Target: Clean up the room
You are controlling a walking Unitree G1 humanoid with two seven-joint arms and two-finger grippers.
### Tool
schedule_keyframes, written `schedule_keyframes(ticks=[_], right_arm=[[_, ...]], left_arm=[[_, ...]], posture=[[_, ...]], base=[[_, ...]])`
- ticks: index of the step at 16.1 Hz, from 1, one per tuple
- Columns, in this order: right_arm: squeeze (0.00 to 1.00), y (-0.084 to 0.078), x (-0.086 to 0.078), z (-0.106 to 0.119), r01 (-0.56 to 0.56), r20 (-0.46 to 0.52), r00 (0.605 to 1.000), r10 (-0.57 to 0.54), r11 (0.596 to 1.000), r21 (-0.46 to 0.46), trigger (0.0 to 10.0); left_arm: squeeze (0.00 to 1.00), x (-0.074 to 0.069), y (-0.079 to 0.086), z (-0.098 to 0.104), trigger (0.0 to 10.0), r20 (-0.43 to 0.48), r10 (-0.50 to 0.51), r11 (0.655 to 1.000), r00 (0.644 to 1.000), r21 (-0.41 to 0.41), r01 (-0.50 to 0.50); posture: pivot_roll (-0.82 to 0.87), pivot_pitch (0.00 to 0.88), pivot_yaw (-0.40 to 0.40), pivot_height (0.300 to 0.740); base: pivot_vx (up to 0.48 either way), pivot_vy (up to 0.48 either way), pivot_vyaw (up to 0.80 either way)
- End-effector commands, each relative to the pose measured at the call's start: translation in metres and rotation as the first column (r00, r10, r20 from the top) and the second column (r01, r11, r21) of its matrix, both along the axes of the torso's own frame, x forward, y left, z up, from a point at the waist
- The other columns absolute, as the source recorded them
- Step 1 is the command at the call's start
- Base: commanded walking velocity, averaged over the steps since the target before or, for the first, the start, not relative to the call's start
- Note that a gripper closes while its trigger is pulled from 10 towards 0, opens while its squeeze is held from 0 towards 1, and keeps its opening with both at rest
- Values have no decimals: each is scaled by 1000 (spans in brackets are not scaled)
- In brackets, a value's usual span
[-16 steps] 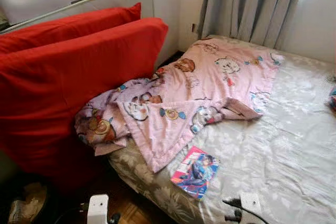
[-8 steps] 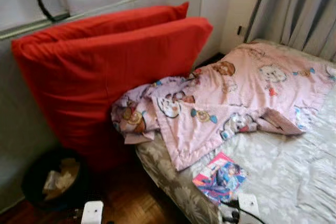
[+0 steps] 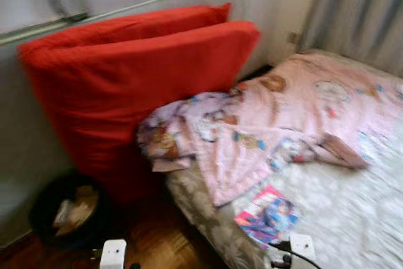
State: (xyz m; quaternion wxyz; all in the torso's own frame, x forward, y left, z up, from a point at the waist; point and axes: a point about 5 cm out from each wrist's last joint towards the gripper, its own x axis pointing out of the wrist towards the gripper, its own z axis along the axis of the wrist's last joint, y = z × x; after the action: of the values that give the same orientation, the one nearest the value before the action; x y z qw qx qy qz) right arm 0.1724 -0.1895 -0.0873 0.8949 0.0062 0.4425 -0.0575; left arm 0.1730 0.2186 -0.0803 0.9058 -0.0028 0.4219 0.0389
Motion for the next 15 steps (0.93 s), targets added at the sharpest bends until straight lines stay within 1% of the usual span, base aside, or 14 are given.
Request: schedule_keyframes(ticks=[1, 5, 7, 15], right_arm=[[0, 8, 0, -1, 5, -5, 1000, -5, 999, 33, 10000], [0, 8, -2, -2, 1, -10, 1000, -1, 999, 35, 10000], [0, 5, -2, -2, 30, -5, 1000, -30, 999, 23, 10000], [0, 4, -1, -1, 39, -3, 999, -39, 999, 36, 10000]], left_arm=[[0, -7, 4, -2, 10000, -27, -7, 1000, 1000, 10, 7], [0, -8, 4, -3, 10000, -34, -5, 1000, 999, 14, 5], [0, -7, 4, -3, 10000, -34, -5, 1000, 999, 12, 6], [0, -6, 3, -3, 10000, -31, -14, 1000, 999, 11, 14]], posture=[[43, 11, -11, 740], [49, 9, -9, 740], [50, 5, -7, 740], [45, 0, 3, 740]], base=[[0, 285, 0], [0, 285, 0], [0, 285, 0], [0, 285, 0]])
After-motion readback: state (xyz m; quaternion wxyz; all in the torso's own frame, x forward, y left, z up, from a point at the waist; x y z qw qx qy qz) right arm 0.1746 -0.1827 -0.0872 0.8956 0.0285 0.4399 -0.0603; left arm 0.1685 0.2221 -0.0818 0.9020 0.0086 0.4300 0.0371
